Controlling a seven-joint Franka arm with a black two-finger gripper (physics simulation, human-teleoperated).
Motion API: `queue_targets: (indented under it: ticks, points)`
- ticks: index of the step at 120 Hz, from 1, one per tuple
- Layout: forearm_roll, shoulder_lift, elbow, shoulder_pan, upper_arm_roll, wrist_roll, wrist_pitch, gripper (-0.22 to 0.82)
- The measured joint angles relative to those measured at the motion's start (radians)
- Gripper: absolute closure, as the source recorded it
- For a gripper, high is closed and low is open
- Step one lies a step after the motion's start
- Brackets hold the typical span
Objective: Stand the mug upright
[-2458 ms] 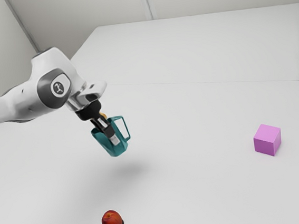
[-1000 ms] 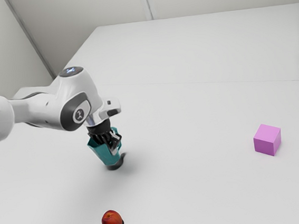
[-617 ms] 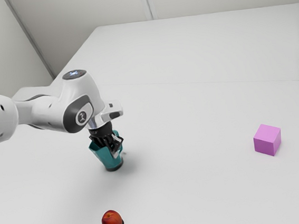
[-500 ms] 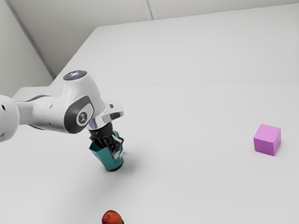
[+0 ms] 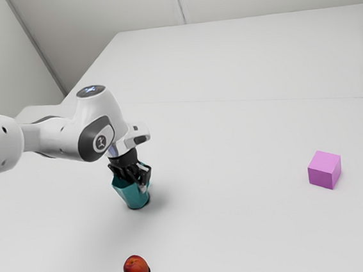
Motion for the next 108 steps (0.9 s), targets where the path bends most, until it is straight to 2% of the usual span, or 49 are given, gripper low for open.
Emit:
queue_targets:
  ticks: [50,73,108]
  points:
    - [-0.003,-0.031,0.003,0.0,-0.002,0.017,-0.001,0.22]
    - [-0.003,-0.061,0.003,-0.014,-0.001,0.022,-0.003,0.15]
    - [-0.004,-0.114,0.005,-0.029,-0.001,0.028,-0.013,0.11]
